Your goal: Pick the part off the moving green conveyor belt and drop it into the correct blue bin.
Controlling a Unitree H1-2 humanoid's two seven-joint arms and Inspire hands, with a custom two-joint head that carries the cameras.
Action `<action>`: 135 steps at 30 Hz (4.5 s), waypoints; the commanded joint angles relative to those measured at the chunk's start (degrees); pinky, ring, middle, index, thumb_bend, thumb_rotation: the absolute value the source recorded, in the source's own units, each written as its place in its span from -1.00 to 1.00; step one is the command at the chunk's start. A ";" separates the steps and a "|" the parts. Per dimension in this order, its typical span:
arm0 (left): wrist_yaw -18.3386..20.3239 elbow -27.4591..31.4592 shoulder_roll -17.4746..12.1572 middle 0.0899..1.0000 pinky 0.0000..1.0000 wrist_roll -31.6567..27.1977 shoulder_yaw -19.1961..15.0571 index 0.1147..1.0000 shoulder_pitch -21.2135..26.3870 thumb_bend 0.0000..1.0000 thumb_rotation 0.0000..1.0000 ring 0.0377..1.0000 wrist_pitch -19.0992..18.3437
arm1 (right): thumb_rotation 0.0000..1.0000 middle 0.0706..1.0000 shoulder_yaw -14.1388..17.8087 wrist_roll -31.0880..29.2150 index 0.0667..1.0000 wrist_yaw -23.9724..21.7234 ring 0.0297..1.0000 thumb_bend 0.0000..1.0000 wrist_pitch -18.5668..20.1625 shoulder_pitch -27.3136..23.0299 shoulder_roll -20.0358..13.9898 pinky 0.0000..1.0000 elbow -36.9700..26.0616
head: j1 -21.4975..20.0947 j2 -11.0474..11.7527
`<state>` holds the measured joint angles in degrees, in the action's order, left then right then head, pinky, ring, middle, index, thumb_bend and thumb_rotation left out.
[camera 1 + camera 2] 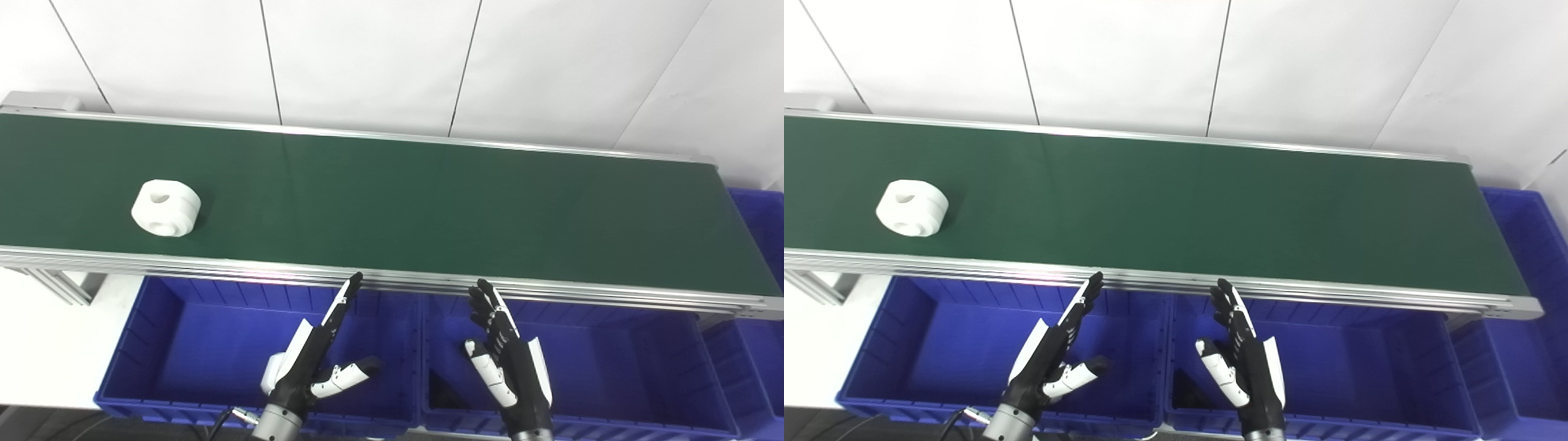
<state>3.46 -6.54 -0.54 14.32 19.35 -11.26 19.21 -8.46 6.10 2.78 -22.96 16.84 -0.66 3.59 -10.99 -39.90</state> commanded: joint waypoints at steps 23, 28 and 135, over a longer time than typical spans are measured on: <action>-0.10 1.55 0.48 1.00 1.00 0.79 0.41 1.00 0.62 0.48 0.62 1.00 1.96 | 0.52 0.83 0.12 0.47 0.93 0.07 0.85 0.43 -3.71 -0.31 -0.01 0.79 -0.73 | 0.11 0.07; 0.20 1.89 0.58 1.00 1.00 0.03 0.39 1.00 0.37 0.48 0.60 1.00 1.69 | 0.52 0.83 0.05 0.50 0.93 0.02 0.85 0.42 -3.78 -0.37 -0.14 0.81 -0.66 | 0.16 0.13; 4.89 -17.10 -10.26 1.00 0.79 18.26 0.23 1.00 40.97 0.63 -0.34 0.95 -8.51 | 0.55 0.80 -2.55 -1.39 0.89 5.09 0.82 0.44 -3.96 -4.60 -3.32 0.77 5.22 | 7.29 2.96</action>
<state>9.04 -24.61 -10.71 32.49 19.40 26.92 10.61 -11.29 5.17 7.81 -23.55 12.53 -4.25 10.97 -3.78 -37.00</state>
